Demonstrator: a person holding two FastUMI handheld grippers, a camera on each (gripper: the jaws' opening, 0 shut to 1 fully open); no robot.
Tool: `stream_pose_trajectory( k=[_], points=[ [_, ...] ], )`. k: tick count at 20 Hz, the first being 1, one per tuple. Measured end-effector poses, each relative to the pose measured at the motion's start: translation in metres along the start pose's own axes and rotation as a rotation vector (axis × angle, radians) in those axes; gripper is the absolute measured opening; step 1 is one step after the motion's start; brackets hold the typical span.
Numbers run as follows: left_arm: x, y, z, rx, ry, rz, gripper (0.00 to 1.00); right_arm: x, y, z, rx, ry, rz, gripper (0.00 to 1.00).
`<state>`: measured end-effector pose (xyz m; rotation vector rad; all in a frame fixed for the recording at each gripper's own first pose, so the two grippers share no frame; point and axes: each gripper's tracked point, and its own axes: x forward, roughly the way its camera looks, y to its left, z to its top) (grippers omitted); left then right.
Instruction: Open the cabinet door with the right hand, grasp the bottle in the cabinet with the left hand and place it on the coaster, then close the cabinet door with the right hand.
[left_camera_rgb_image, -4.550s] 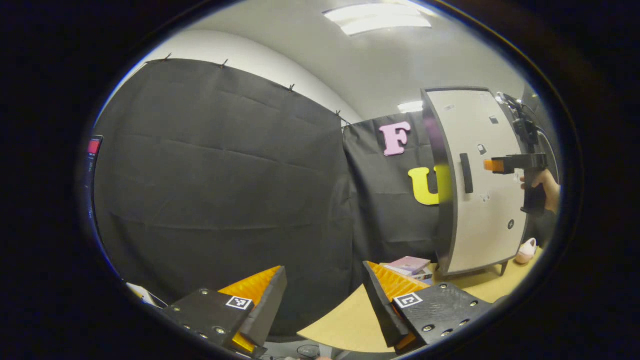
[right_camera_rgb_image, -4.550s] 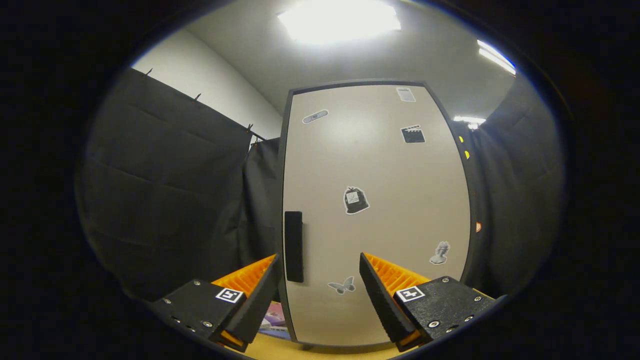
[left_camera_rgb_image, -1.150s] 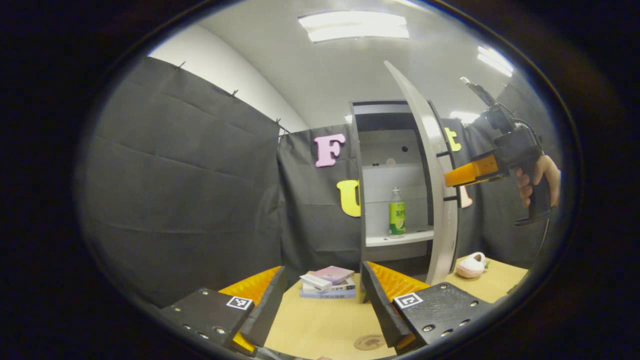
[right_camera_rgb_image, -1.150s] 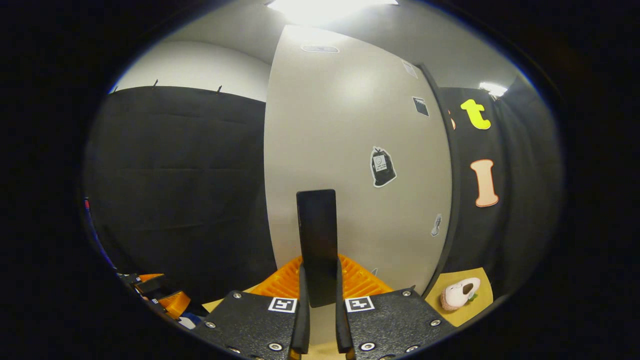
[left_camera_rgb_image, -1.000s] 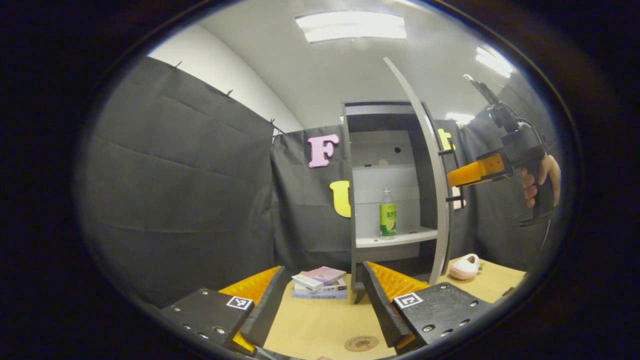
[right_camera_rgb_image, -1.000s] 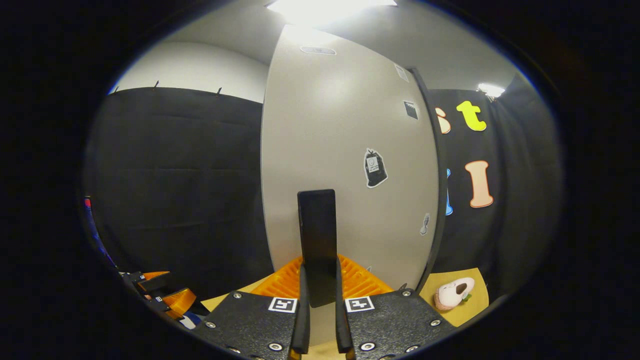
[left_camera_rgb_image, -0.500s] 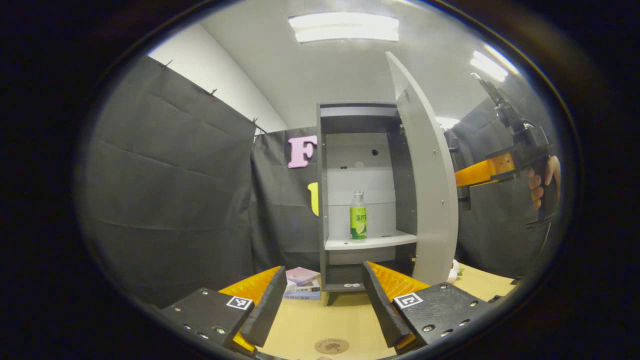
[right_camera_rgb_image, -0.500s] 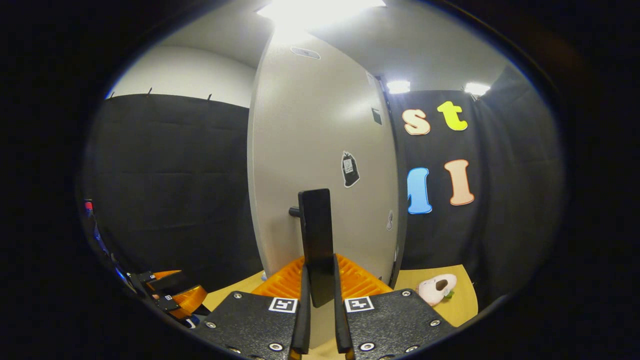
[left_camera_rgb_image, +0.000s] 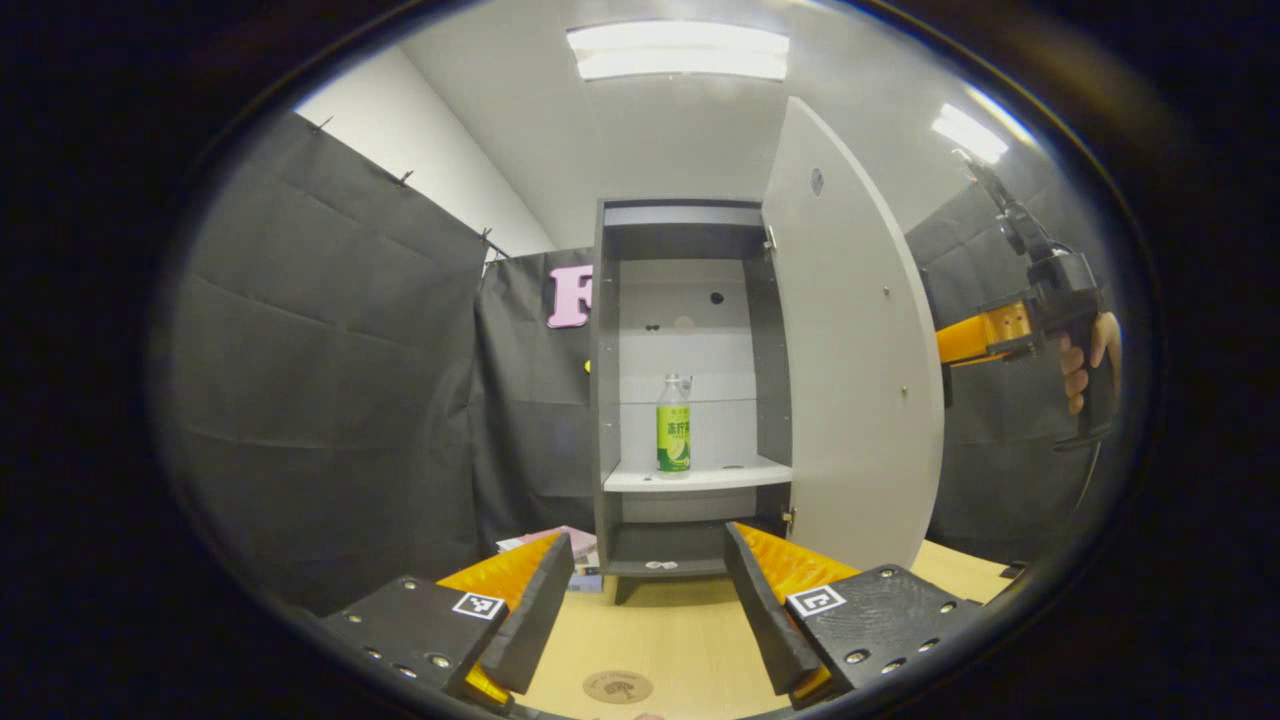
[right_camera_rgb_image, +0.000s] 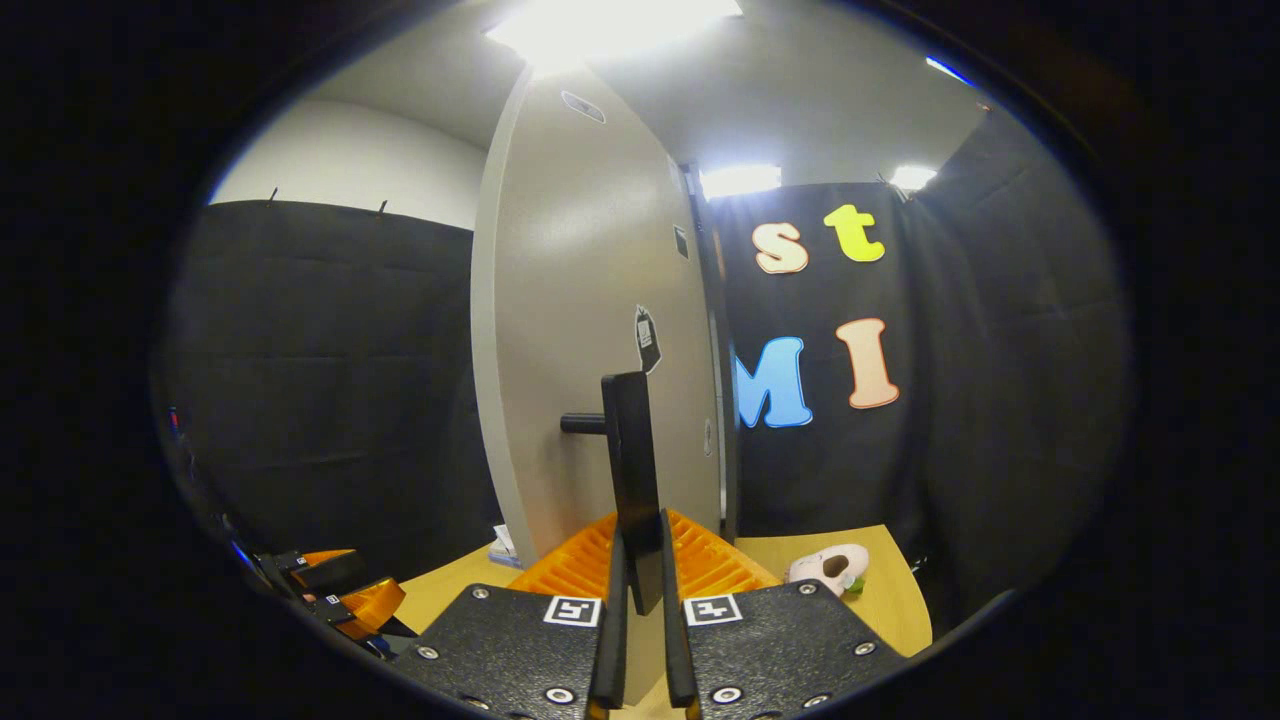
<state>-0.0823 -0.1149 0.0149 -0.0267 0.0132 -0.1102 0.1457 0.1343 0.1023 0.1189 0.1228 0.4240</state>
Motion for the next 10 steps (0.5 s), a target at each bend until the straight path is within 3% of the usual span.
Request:
stream_pose_trajectory(
  k=[3, 4, 7, 10],
  points=[
    [-0.001, -0.007, -0.003, 0.001, 0.007, 0.0, 0.91, -0.002, -0.019, 0.002, -0.005, -0.007, -0.032, 0.16],
    [-0.001, -0.008, -0.002, 0.003, 0.007, 0.002, 0.86, -0.005, -0.022, 0.002, -0.01, -0.009, -0.042, 0.16],
    [-0.003, -0.012, -0.001, 0.008, 0.01, 0.007, 0.91, -0.007, -0.036, 0.001, -0.014, -0.018, -0.064, 0.16],
    [0.002, -0.016, 0.0, 0.009, 0.011, 0.008, 0.86, -0.011, -0.033, -0.001, -0.003, -0.022, -0.029, 0.16]
  ],
)
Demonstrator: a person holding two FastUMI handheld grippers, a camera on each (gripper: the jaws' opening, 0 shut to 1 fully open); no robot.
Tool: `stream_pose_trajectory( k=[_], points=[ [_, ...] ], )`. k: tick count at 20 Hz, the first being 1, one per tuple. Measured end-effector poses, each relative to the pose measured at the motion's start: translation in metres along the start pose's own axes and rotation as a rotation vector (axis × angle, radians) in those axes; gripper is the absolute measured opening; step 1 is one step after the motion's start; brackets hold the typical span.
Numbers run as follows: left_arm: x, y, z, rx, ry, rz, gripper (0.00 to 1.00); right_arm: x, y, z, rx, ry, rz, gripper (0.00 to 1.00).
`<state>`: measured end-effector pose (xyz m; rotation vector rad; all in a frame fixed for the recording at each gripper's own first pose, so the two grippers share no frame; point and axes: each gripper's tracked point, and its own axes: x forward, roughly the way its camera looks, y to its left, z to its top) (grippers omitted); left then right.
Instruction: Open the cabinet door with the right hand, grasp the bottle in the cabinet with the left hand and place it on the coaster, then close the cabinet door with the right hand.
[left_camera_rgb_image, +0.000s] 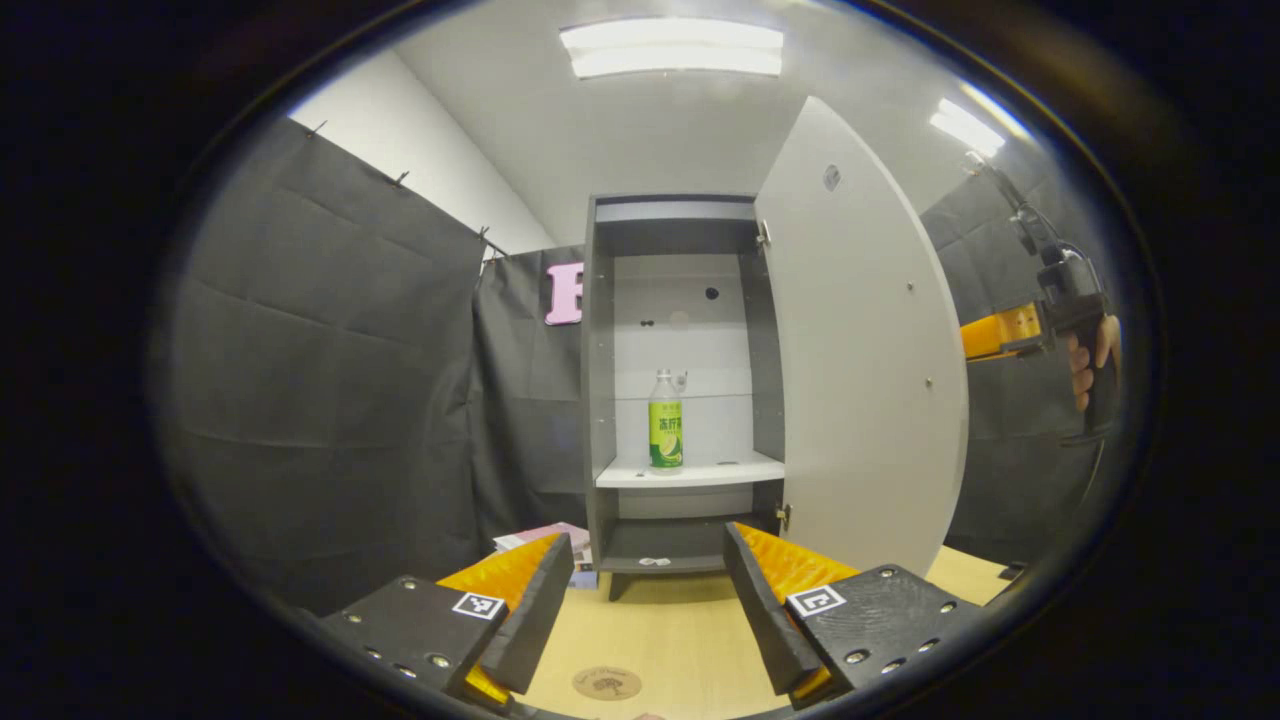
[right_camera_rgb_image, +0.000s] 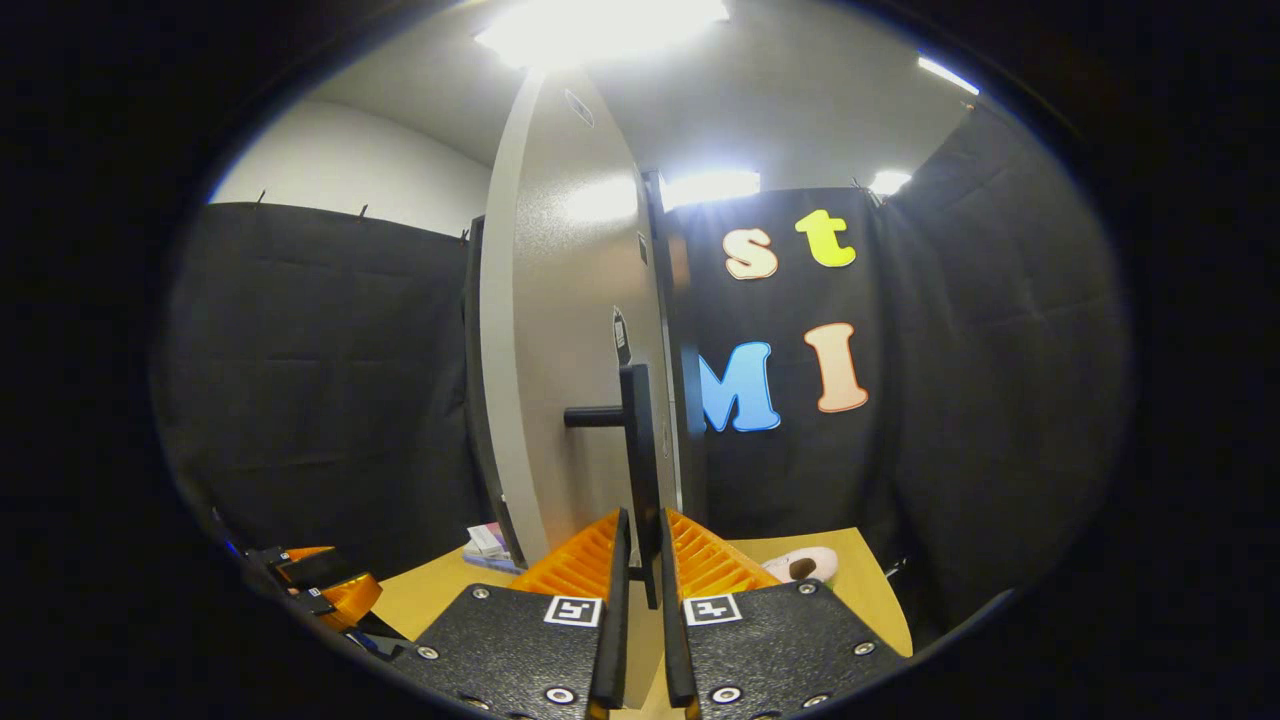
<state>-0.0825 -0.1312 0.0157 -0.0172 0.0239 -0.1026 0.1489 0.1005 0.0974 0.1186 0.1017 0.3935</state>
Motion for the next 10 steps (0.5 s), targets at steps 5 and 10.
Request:
stream_pose_trajectory(
  k=[5, 10],
  points=[
    [0.013, 0.001, 0.008, -0.004, 0.005, 0.0, 0.86, -0.01, -0.002, -0.005, 0.004, -0.016, 0.012, 0.16],
    [0.05, 0.009, 0.023, -0.002, -0.016, -0.005, 0.91, -0.029, -0.026, -0.01, -0.028, -0.027, -0.049, 0.22]
  ],
)
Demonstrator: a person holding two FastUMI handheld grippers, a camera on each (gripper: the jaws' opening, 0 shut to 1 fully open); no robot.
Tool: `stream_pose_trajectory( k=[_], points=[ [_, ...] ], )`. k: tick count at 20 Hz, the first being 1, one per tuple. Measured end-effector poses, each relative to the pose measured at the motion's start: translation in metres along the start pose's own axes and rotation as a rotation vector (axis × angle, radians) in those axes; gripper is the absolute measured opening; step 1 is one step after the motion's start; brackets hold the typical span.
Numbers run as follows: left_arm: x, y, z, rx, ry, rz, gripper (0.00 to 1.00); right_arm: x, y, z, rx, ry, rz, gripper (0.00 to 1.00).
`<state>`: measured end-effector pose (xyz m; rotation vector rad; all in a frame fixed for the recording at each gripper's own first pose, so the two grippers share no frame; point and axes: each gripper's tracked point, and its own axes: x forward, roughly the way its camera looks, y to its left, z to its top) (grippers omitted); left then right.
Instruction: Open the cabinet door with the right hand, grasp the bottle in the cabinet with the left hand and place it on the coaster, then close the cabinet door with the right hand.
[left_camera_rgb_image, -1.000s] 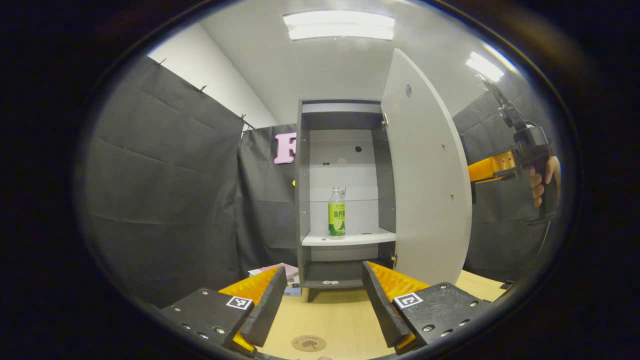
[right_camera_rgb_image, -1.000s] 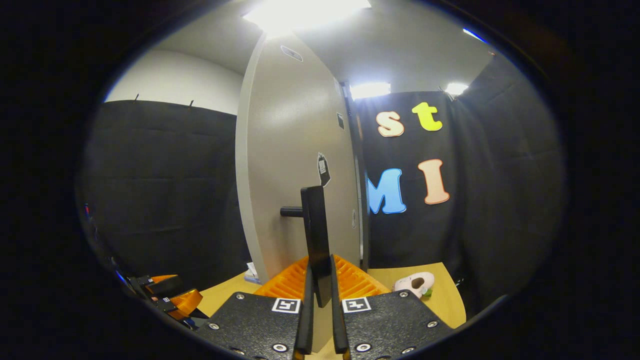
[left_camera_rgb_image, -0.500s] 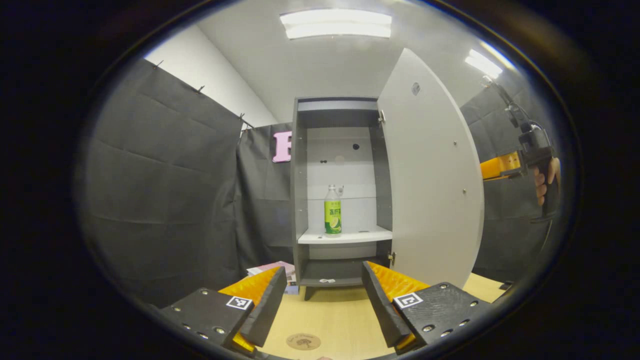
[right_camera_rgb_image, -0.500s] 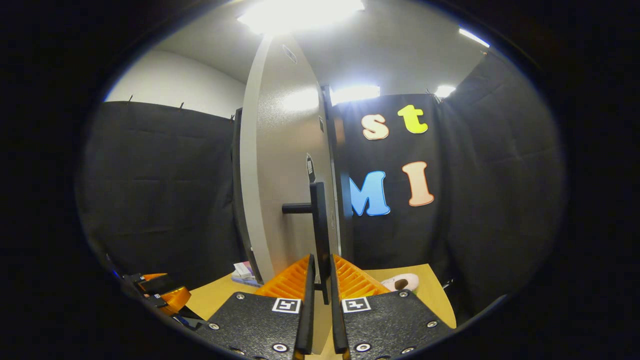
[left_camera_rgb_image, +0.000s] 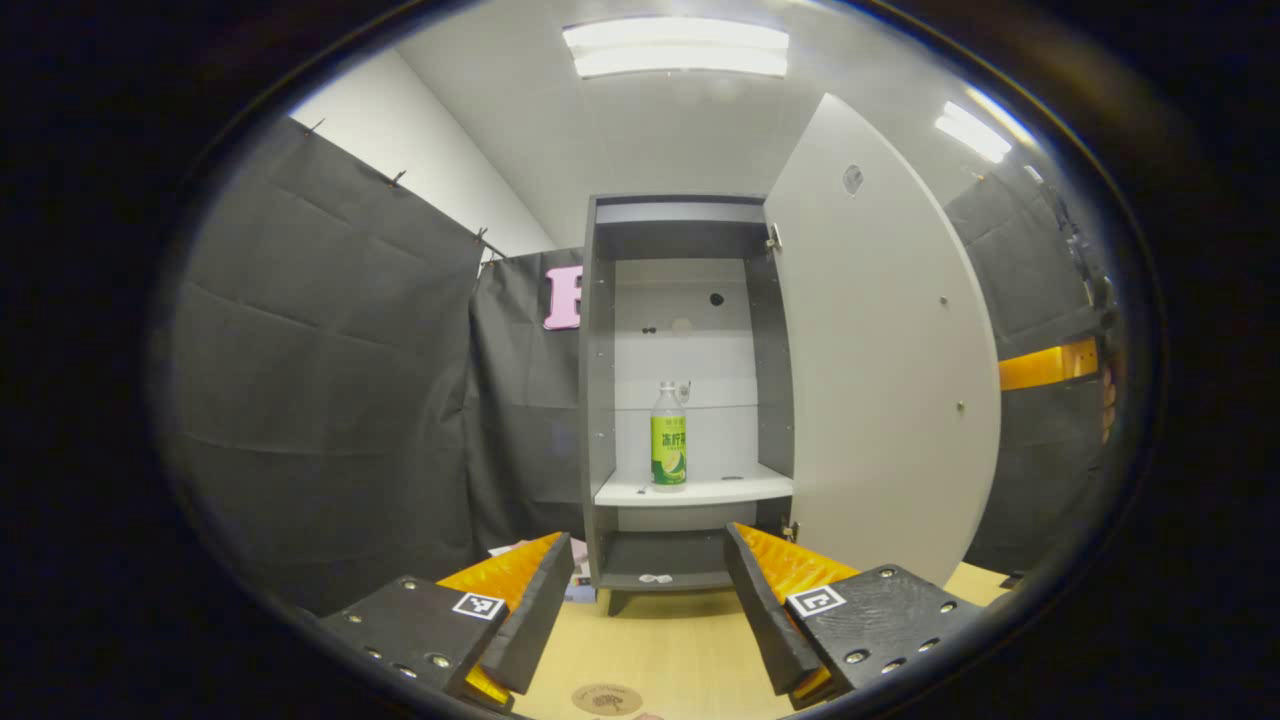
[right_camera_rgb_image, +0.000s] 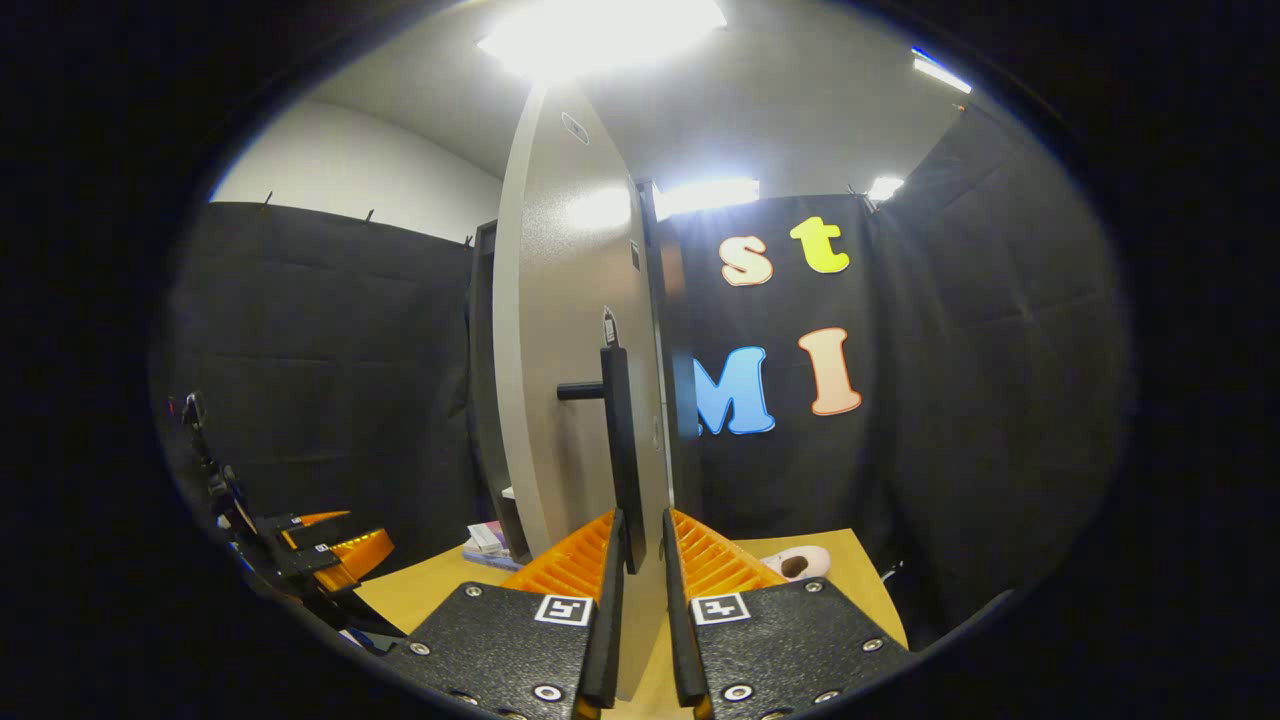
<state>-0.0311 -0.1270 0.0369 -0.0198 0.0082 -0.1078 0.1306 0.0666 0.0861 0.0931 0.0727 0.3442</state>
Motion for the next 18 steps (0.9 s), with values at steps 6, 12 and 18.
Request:
stream_pose_trajectory(
  k=[6, 12, 18],
  points=[
    [0.066, -0.008, 0.009, -0.024, -0.015, -0.057, 0.86, -0.02, -0.036, -0.008, -0.066, -0.029, -0.138, 0.94],
    [0.132, -0.015, 0.02, -0.054, -0.027, -0.135, 0.91, -0.025, -0.058, -0.021, -0.065, -0.044, -0.264, 0.94],
    [0.208, -0.012, 0.013, -0.058, -0.019, -0.187, 0.86, -0.01, -0.072, -0.038, -0.037, -0.021, -0.387, 0.94]
  ],
)
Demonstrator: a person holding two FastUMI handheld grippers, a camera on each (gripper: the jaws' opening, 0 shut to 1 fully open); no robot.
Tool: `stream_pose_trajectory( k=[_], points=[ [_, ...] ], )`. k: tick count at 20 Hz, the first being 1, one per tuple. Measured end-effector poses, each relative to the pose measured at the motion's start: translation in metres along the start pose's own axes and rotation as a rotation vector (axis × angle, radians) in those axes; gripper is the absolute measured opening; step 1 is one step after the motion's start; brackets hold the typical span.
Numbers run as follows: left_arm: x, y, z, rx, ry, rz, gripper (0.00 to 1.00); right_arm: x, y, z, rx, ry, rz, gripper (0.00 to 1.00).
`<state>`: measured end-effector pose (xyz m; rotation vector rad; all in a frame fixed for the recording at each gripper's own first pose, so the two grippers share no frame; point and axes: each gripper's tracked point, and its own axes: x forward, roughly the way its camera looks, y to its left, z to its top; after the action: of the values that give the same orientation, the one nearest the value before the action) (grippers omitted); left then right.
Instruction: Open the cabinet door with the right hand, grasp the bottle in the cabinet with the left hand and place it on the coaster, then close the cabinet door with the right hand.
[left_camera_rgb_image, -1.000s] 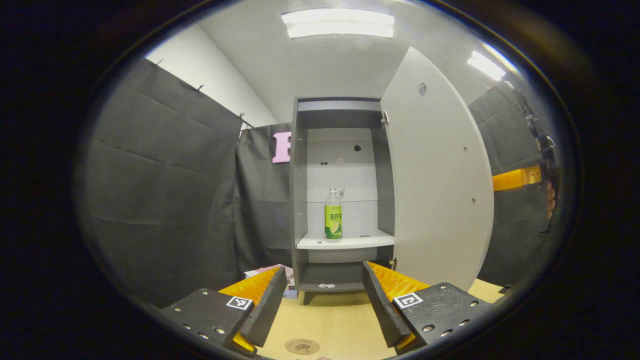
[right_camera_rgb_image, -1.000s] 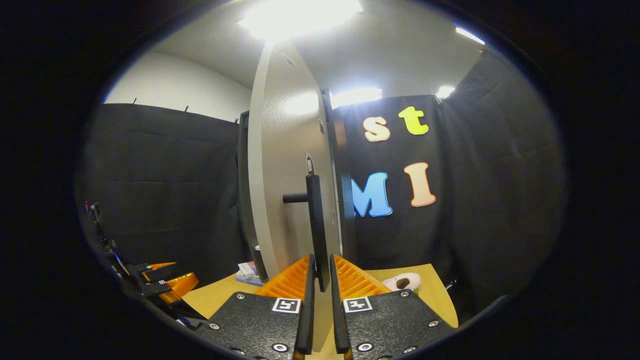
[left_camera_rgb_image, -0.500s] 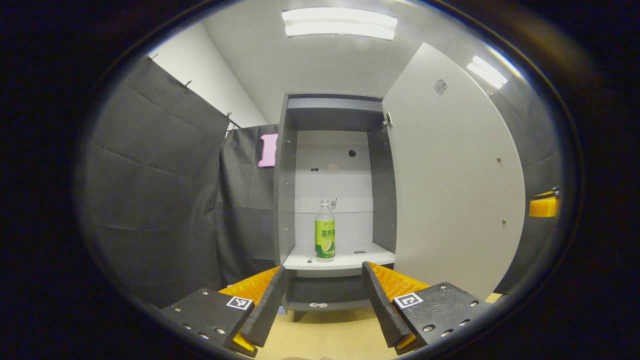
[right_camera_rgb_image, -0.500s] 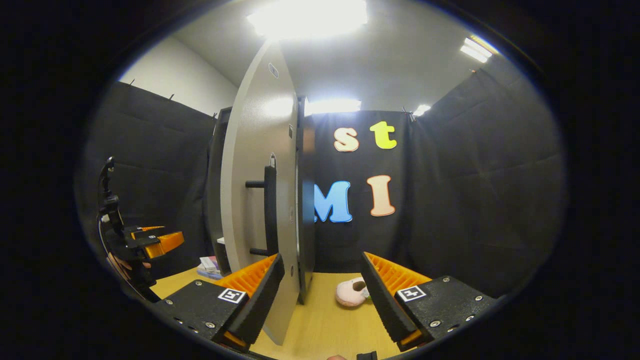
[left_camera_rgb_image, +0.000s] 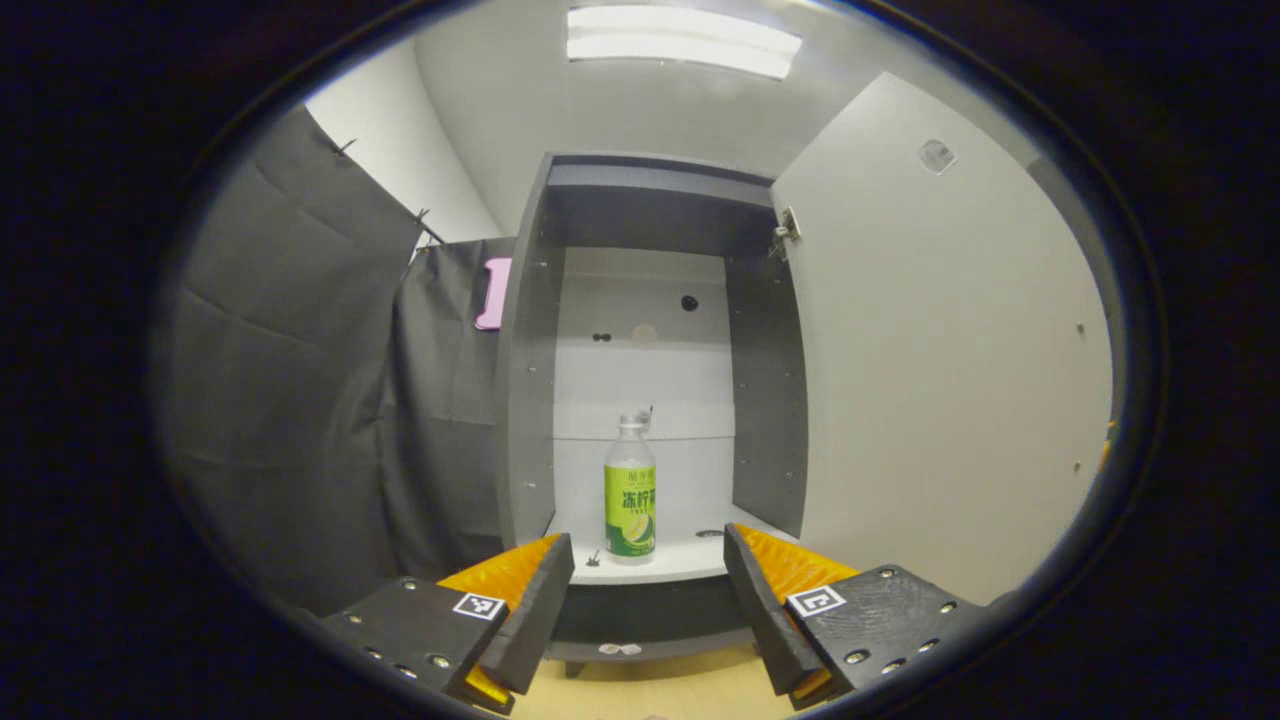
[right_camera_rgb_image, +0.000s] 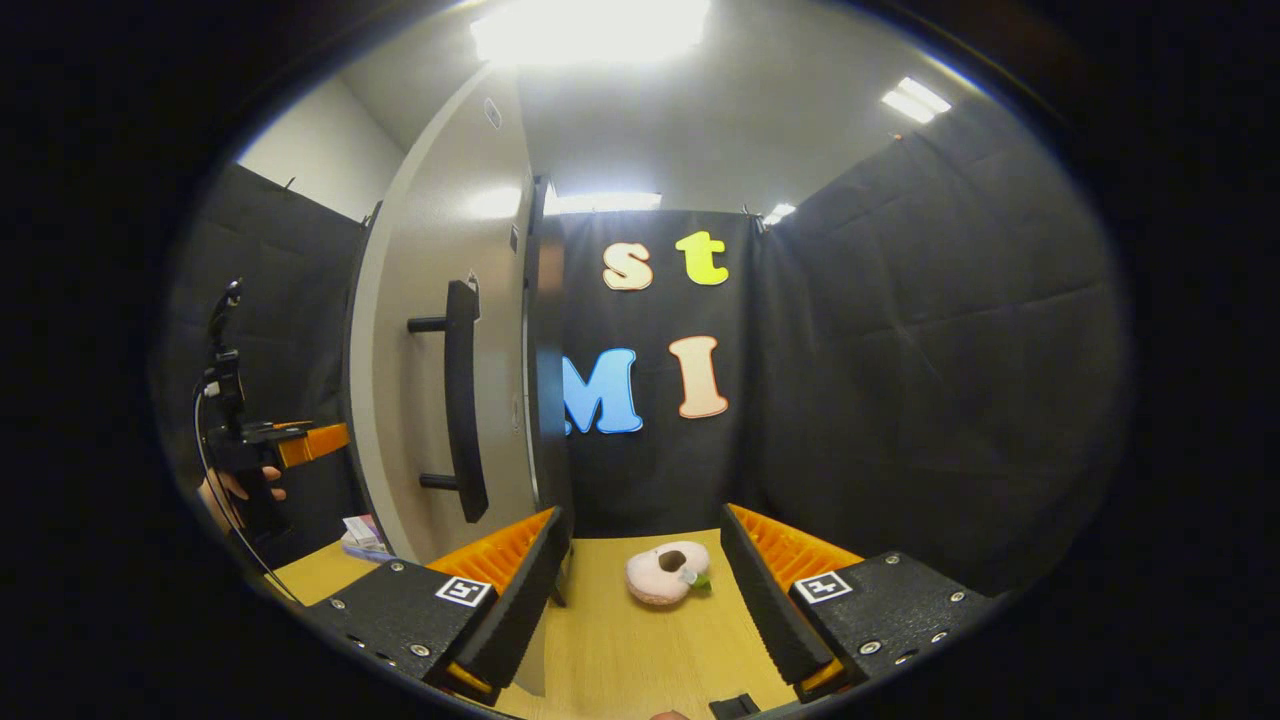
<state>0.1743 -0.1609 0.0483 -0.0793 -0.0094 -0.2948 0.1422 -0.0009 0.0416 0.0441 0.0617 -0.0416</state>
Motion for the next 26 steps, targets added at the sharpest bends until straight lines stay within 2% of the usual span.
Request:
stream_pose_trajectory(
  k=[5, 6, 8, 9, 15, 16, 18, 21, 22, 23, 25, 26],
  points=[
    [0.049, 0.013, -0.006, 0.0, 0.0, -0.038, 0.86, 0.004, -0.004, -0.008, 0.011, 0.011, -0.086, 0.94],
    [0.058, 0.014, -0.01, -0.004, 0.001, -0.05, 0.91, 0.004, -0.005, -0.009, 0.01, 0.015, -0.104, 0.94],
    [0.08, 0.016, -0.017, -0.006, 0.006, -0.071, 0.91, 0.008, -0.007, -0.015, 0.01, 0.028, -0.135, 0.94],
    [0.09, 0.016, -0.021, 0.0, 0.012, -0.08, 0.86, 0.013, -0.006, -0.019, 0.012, 0.036, -0.148, 0.94],
    [0.134, 0.014, -0.044, 0.011, 0.038, -0.12, 0.86, 0.026, -0.002, -0.03, 0.012, 0.056, -0.221, 0.94],
    [0.138, 0.014, -0.047, 0.006, 0.041, -0.123, 0.91, 0.026, -0.001, -0.031, 0.011, 0.058, -0.231, 0.94],
    [0.151, 0.014, -0.054, -0.002, 0.048, -0.129, 0.91, 0.024, -0.001, -0.034, 0.006, 0.062, -0.255, 0.94],
    [0.175, 0.016, -0.07, -0.001, 0.059, -0.126, 0.82, 0.022, -0.006, -0.039, -0.001, 0.075, -0.296, 0.94],
    [0.181, 0.017, -0.073, -0.003, 0.06, -0.127, 0.86, 0.021, -0.006, -0.041, 0.001, 0.08, -0.306, 0.94],
    [0.188, 0.019, -0.076, -0.005, 0.062, -0.125, 0.82, 0.02, -0.008, -0.043, 0.004, 0.085, -0.316, 0.94],
    [0.198, 0.022, -0.081, -0.006, 0.069, -0.12, 0.82, 0.019, -0.011, -0.047, 0.009, 0.095, -0.331, 0.94],
    [0.201, 0.023, -0.084, -0.005, 0.074, -0.12, 0.91, 0.019, -0.012, -0.047, 0.009, 0.097, -0.336, 0.94]
  ],
)
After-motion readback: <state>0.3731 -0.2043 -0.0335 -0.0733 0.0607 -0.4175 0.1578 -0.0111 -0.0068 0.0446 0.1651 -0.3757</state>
